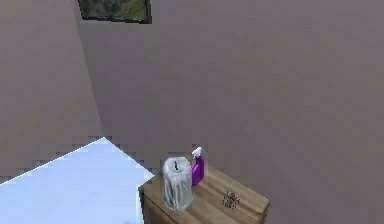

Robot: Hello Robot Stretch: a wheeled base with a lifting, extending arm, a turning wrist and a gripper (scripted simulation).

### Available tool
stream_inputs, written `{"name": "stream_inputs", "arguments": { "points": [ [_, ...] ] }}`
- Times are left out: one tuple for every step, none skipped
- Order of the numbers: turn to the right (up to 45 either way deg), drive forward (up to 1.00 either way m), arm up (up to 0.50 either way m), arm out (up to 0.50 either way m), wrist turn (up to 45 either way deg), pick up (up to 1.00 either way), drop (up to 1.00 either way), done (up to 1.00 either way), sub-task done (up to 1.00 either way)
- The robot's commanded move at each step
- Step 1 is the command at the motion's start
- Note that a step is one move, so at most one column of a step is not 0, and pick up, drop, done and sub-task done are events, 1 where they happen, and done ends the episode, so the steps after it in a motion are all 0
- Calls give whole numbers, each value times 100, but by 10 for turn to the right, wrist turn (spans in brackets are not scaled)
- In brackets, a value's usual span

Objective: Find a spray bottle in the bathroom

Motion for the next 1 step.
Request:
{"name": "stream_inputs", "arguments": {
  "points": [
    [0,0,0,0,0,0,0,100,0]
  ]
}}
